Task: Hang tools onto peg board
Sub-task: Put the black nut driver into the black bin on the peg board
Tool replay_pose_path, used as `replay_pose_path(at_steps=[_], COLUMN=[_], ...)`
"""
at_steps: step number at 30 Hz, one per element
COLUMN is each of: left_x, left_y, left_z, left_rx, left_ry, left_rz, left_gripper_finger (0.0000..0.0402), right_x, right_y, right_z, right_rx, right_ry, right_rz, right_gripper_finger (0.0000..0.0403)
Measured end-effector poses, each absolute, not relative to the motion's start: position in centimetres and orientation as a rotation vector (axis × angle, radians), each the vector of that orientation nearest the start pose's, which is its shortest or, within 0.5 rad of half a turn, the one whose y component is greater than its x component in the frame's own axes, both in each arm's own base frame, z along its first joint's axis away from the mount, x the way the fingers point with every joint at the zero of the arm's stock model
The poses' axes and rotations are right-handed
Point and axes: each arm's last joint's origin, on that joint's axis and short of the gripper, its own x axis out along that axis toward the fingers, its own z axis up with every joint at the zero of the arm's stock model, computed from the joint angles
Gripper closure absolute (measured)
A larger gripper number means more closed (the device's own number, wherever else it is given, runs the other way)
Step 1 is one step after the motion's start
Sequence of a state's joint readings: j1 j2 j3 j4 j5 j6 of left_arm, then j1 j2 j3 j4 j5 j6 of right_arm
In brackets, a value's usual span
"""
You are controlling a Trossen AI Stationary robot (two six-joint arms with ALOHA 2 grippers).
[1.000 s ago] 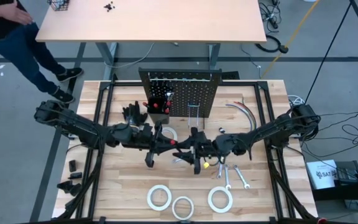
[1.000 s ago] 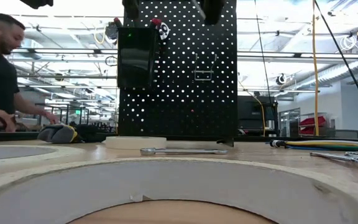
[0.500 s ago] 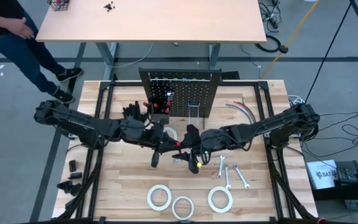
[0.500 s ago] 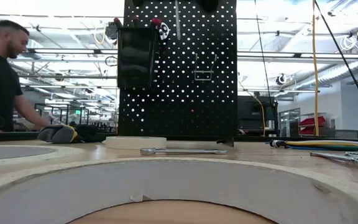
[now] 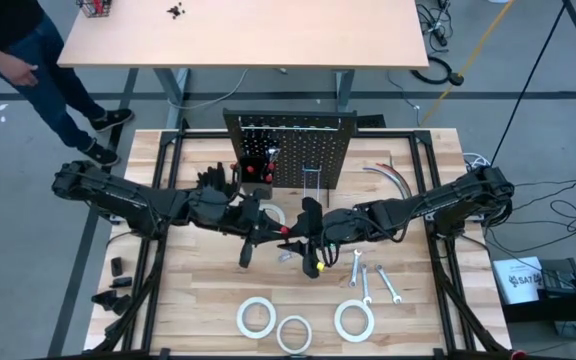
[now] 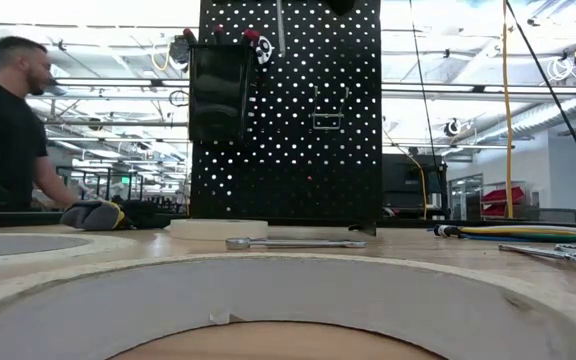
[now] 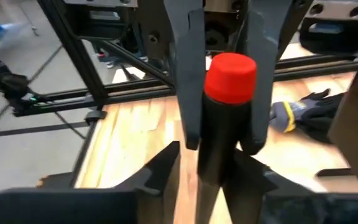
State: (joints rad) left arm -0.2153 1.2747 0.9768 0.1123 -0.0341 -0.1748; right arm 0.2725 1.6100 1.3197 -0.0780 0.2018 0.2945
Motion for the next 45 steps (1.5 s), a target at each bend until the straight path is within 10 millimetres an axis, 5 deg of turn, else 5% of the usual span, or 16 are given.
replay_pose_path(at_steps=[5, 9, 13, 20, 26, 31, 45], left_x=[28.3, 28.3, 28.0, 23.5, 17.9, 15.2, 14.2], left_y=[-6.1, -6.1, -6.0, -4.6, -3.2, -2.6, -3.0], left_z=[32.4, 32.4, 32.1, 32.8, 34.2, 34.3, 31.8], left_rx=[-0.149, -0.147, -0.148, -0.163, -0.103, -0.118, -0.147], left_ry=[0.199, 0.201, 0.247, 0.432, 0.405, 0.318, 0.373], left_rz=[-0.169, -0.173, -0.166, -0.055, 0.158, 0.185, 0.062], left_gripper_finger=[0.0362, 0.0357, 0.0287, 0.0235, 0.0232, 0.0231, 0.0231], right_x=[35.9, 35.9, 35.9, 36.2, 37.4, 39.0, 44.4], right_y=[9.7, 9.7, 9.7, 8.9, 6.7, 4.4, 0.4], right_z=[32.0, 32.0, 31.9, 32.3, 34.5, 35.8, 42.6], right_rx=[0.172, 0.171, 0.168, 0.174, 0.169, 0.117, -0.011], right_ry=[0.366, 0.364, 0.366, 0.327, 0.058, 0.009, -0.047], right_rz=[0.009, 0.003, -0.004, -0.046, -0.128, -0.264, -0.411], right_gripper_finger=[0.0365, 0.0365, 0.0365, 0.0365, 0.0365, 0.0365, 0.0365])
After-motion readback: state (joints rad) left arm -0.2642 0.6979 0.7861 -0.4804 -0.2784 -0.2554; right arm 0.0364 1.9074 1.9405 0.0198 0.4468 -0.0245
